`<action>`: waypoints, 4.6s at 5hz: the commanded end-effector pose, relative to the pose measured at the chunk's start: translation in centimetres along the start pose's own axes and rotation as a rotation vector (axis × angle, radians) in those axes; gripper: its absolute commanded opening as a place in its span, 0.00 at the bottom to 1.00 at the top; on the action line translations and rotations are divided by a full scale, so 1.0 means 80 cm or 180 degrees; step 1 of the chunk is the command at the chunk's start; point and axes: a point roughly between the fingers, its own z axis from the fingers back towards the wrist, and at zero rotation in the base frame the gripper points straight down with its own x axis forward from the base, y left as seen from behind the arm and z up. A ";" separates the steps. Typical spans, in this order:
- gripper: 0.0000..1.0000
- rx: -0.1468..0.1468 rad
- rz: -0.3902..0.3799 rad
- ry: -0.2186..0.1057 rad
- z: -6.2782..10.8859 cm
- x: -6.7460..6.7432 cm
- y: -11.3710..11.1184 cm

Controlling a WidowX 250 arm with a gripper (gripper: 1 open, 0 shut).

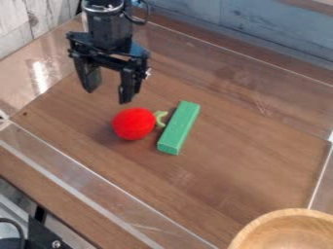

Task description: Move the red object to the right side of the table

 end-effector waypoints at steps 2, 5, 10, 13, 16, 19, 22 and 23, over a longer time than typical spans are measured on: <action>1.00 0.0023 0.0317 -0.0265 -0.001 0.007 -0.023; 1.00 0.0070 -0.0114 -0.0513 -0.036 -0.002 -0.030; 1.00 0.0161 -0.0636 -0.0711 -0.040 0.013 -0.004; 1.00 0.0215 -0.0673 -0.0658 -0.059 0.030 -0.018; 0.00 0.0230 -0.0710 -0.0648 -0.070 0.026 -0.027; 0.00 0.0446 -0.0764 -0.0744 -0.009 0.044 -0.137; 0.00 0.0293 -0.0922 -0.0851 -0.042 0.024 -0.263; 0.00 0.0195 -0.0947 -0.0948 -0.067 0.021 -0.272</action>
